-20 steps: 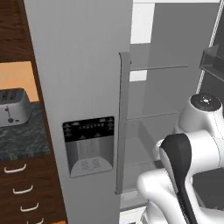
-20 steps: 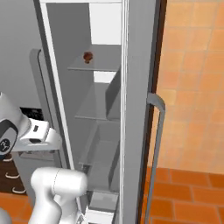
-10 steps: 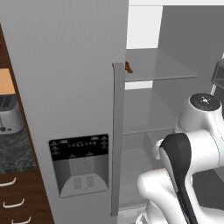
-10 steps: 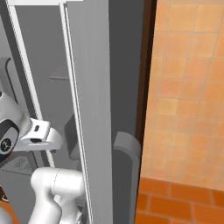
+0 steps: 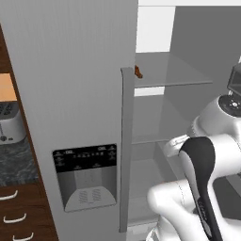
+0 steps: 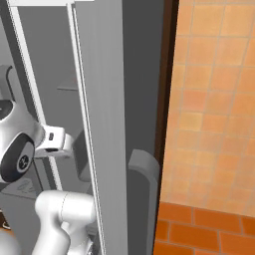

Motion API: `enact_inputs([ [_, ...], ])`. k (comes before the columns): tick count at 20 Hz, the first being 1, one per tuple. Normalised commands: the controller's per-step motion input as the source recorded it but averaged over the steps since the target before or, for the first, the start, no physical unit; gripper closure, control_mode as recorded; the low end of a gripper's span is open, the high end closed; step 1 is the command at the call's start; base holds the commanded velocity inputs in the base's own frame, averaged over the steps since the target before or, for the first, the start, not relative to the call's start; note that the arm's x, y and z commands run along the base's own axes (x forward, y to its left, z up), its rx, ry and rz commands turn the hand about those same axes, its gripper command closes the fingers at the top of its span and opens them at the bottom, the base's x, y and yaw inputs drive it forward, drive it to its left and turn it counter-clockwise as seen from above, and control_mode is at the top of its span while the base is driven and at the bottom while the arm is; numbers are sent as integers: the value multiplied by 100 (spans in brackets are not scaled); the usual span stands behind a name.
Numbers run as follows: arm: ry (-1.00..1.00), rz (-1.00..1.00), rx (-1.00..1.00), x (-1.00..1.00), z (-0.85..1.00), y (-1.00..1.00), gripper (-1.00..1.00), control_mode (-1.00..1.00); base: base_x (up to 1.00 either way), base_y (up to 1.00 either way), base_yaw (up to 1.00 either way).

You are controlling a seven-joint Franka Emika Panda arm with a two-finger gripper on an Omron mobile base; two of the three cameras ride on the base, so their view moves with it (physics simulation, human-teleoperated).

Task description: Place one tomato and one chicken drumstick in each tupperware on the nearby counter, to pack two identical lunches.

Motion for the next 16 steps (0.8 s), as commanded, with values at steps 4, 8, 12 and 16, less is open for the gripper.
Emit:
enact_inputs([
  [4,-7,0,11,65,90,0,-100,-100,0,0,0],
  [8,-1,0,10,75,87,0,-100,-100,0,0,0],
  [12,-1,0,6,94,49,0,-100,-100,0,0,0],
  [16,-1,0,3,90,35,2,-100,-100,0,0,0],
])
